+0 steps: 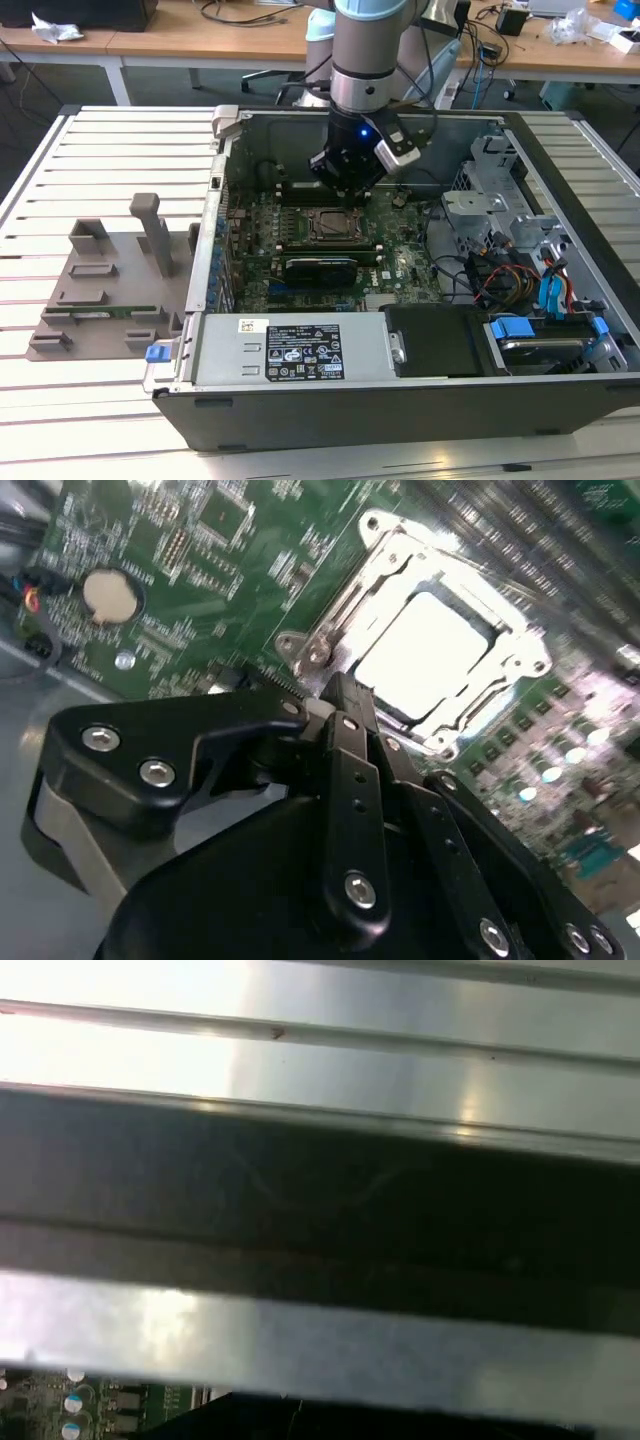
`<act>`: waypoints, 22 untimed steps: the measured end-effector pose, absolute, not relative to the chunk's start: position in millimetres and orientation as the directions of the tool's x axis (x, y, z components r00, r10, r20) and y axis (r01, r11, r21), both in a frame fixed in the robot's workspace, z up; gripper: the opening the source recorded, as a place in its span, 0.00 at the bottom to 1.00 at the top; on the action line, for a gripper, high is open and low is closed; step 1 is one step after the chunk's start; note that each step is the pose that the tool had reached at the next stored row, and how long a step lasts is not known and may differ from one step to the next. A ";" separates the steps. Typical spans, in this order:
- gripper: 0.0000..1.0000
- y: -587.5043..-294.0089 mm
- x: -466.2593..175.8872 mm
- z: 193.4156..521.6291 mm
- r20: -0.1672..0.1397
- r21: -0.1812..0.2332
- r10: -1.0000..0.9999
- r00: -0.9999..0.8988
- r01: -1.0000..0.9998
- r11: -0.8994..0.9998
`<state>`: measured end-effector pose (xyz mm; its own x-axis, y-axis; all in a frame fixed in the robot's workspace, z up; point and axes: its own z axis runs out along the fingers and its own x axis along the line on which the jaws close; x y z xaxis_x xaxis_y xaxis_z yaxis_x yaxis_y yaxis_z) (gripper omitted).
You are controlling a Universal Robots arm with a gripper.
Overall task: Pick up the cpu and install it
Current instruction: 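Install the first cpu locking lever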
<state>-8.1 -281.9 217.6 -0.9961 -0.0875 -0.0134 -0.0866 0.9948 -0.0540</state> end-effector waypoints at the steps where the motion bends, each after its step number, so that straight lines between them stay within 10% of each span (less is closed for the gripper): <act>1: 0.11 -283.7 -8.1 217.6 -0.013 -0.059 -0.087 -0.996 -0.087 0.994; 22: 0.11 -300.9 -8.1 262.1 -0.013 -0.063 -0.087 -0.996 -0.086 0.994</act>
<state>-8.1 -300.9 262.1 -0.9961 -0.0875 -0.0126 -0.0865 0.9942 -0.0634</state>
